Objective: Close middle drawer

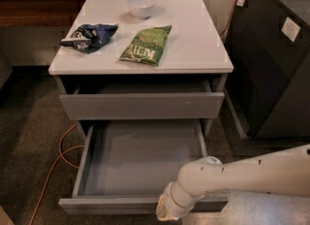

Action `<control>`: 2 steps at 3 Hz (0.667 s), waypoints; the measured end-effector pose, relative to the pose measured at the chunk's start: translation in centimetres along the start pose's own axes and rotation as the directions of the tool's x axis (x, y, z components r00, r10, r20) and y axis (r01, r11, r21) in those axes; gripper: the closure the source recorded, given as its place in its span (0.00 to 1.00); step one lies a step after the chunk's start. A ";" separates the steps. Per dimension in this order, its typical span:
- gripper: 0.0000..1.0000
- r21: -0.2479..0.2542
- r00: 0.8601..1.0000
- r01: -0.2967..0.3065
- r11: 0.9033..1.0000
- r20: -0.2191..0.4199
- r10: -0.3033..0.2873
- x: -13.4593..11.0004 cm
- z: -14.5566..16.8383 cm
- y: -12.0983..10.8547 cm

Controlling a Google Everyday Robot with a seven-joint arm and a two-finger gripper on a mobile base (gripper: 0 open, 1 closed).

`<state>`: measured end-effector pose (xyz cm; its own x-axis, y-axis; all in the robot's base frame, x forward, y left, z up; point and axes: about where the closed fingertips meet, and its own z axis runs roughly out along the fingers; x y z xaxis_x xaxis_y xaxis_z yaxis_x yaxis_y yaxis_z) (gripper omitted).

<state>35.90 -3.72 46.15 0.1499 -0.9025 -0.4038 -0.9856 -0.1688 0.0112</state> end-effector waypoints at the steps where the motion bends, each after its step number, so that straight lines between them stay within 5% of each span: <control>1: 1.00 0.008 0.999 -0.007 1.000 -0.035 0.007 0.4 1.0 0.1; 2: 1.00 0.036 0.996 -0.052 0.998 -0.073 0.054 1.4 1.5 -1.0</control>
Offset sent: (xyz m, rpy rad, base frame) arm 0.0326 -0.0169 -0.0342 -0.1388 -0.0343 -0.1811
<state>37.00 -4.23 44.19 0.1013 -0.9369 -0.3347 -0.9942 -0.1073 -0.0005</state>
